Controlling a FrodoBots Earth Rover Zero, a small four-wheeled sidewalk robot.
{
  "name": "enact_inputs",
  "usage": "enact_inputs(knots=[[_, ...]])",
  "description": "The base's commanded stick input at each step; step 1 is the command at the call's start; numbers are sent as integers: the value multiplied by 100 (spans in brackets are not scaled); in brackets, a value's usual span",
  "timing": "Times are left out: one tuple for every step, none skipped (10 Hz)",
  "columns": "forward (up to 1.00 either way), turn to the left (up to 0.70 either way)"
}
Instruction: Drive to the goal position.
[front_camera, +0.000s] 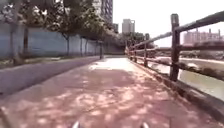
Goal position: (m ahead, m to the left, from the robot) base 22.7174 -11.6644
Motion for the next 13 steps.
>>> enact_inputs(knots=[[70,0],[70,0],[70,0],[70,0],[70,0],[70,0],[70,0],[70,0],[70,0],[70,0],[70,0],[70,0],[70,0]])
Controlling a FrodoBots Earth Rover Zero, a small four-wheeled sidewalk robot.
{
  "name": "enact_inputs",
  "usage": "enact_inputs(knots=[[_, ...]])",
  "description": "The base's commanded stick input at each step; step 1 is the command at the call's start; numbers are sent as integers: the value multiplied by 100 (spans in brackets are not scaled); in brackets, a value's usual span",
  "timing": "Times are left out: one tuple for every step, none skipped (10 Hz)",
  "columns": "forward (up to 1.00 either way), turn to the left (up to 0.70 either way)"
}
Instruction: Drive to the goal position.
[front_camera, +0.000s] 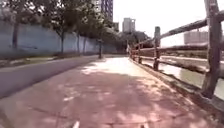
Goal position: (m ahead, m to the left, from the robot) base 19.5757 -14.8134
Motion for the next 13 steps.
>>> enact_inputs(knots=[[70,0],[70,0],[70,0],[70,0],[70,0],[70,0],[70,0],[70,0],[70,0],[70,0],[70,0],[70,0],[70,0]])
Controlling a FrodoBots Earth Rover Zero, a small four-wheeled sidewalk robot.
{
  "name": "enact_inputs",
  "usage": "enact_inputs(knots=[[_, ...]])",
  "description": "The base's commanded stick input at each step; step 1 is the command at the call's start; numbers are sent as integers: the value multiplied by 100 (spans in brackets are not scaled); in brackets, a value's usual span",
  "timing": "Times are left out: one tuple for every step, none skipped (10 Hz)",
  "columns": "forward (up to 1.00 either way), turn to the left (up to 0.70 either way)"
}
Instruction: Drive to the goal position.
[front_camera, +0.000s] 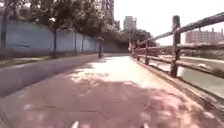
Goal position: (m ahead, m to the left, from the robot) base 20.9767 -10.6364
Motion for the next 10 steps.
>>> enact_inputs(knots=[[70,0],[70,0],[70,0],[70,0],[70,0],[70,0],[70,0],[70,0],[70,0],[70,0]])
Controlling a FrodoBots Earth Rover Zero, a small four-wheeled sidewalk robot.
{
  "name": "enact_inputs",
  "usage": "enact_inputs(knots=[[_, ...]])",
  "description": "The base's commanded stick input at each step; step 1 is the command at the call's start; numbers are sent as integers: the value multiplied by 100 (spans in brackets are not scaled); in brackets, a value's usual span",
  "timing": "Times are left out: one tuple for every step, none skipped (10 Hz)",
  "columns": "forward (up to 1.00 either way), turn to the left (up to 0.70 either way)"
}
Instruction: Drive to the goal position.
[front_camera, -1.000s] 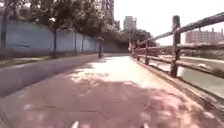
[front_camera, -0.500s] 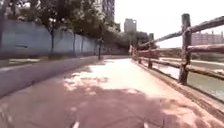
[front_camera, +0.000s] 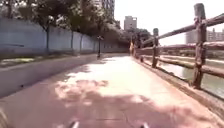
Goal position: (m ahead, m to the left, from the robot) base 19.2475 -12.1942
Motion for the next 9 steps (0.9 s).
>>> enact_inputs(knots=[[70,0],[70,0],[70,0],[70,0],[70,0],[70,0],[70,0],[70,0],[70,0]])
